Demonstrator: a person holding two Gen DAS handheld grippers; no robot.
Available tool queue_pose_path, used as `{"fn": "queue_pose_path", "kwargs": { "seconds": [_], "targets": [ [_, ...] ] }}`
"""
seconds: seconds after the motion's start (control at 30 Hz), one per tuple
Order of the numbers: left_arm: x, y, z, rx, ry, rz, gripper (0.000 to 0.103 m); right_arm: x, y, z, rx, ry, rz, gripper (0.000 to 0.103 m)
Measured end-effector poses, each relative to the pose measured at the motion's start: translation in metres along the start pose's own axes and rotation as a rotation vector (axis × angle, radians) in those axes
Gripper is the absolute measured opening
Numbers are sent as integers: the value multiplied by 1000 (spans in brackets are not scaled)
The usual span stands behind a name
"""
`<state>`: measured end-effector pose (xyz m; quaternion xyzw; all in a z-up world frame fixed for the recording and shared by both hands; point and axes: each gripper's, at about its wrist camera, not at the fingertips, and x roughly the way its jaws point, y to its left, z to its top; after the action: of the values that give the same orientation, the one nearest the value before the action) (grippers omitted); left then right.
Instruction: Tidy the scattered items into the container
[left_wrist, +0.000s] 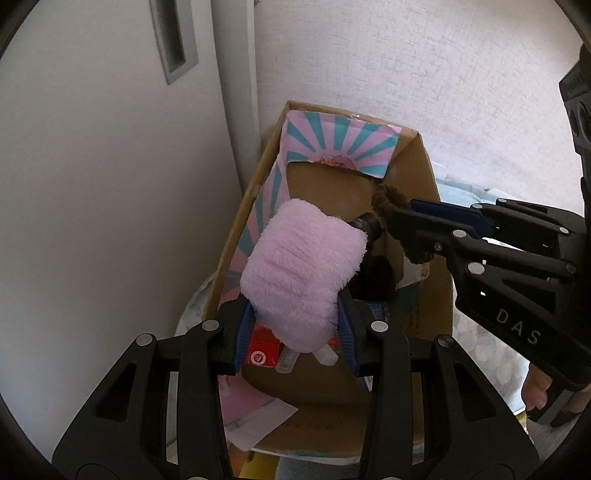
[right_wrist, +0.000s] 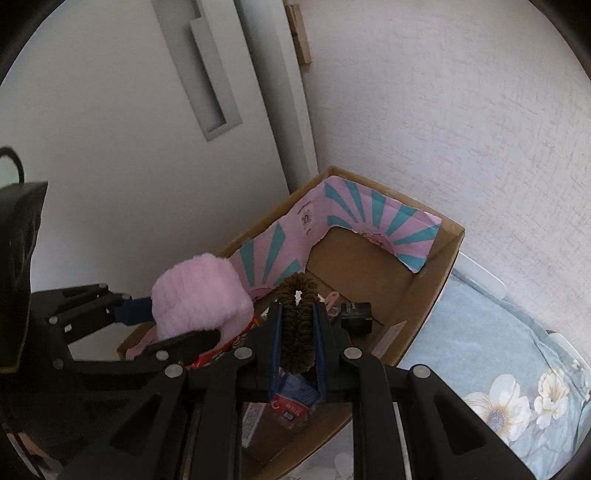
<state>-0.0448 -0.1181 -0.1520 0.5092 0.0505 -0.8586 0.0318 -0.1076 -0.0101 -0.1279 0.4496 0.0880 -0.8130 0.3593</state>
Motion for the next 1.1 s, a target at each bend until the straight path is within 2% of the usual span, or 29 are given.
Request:
{"fn": "queue_pose_path", "kwargs": {
  "seconds": [0.03, 0.07, 0.1, 0.13, 0.17, 0.2, 0.23, 0.33, 0.47, 0.87, 1.1],
  "targets": [
    [3, -4, 1, 4, 2, -3, 39, 2, -3, 0, 4, 2, -3, 15],
    [6, -7, 0, 3, 3, 2, 46, 7, -7, -2, 9, 5, -2, 15],
    [6, -7, 1, -4, 6, 3, 61, 10, -9, -3, 16, 11, 6, 18],
    [7, -7, 0, -9, 5, 0, 70, 11, -10, -4, 25, 17, 10, 31],
    [6, -7, 0, -14, 1, -2, 89, 12, -11, -4, 45, 25, 1, 52],
    [3, -7, 1, -16, -9, 2, 100, 12, -13, -4, 62, 25, -15, 62],
    [3, -10, 0, -12, -23, 6, 101, 8, -14, -4, 75, 15, -30, 72],
    [0, -17, 0, 20, -35, 21, 102, -2, -16, -4, 92, -19, -27, 76],
    [-2, -26, -1, 67, -39, 67, 102, -3, -18, -3, 94, -9, -52, 76],
    [-16, -18, -5, 17, -36, 67, 102, -14, -14, -9, 102, -20, -51, 76],
    [-18, -29, -2, 35, -7, 66, 102, -39, -20, -12, 132, -35, -101, 76]
  ]
}}
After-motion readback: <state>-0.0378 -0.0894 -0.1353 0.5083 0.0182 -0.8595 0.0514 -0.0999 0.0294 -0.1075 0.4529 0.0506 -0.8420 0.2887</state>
